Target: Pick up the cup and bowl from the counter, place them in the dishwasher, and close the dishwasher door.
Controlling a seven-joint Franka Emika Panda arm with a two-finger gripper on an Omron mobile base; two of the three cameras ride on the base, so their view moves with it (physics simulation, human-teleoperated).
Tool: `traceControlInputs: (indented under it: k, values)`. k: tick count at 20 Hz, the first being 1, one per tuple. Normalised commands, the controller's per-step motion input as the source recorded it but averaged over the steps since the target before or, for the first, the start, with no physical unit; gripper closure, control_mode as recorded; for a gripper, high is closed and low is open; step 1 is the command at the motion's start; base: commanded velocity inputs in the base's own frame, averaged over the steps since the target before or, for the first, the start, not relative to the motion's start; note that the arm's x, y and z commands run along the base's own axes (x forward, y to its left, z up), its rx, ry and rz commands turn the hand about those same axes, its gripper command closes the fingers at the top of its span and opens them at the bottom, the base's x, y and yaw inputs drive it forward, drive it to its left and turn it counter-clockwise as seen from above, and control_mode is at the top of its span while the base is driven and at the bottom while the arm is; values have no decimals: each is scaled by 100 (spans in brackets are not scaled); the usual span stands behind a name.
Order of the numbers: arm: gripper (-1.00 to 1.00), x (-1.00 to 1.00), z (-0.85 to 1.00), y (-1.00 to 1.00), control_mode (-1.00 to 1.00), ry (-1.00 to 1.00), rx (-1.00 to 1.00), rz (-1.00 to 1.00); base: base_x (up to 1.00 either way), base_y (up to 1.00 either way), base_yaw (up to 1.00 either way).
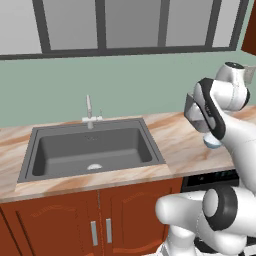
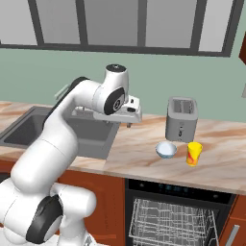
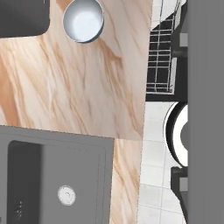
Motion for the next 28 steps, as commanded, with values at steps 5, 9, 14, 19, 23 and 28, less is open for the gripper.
traceControlInputs:
  k: [5,9,14,19,23,28]
  values:
    - [-100,0,-8,-52,-100,0,0,0,0,0,0]
    - [-100,1,-15,-52,-100,0,0,0,0,0,0]
    - [-100,0,-16,-43,-100,0,0,0,0,0,0]
    - [-100,1,-21,-38,-100,0,0,0,0,0,0]
    - [-100,7,-20,-32,-100,0,0,0,0,0,0]
    - [-100,10,-17,-33,-100,0,0,0,0,0,0]
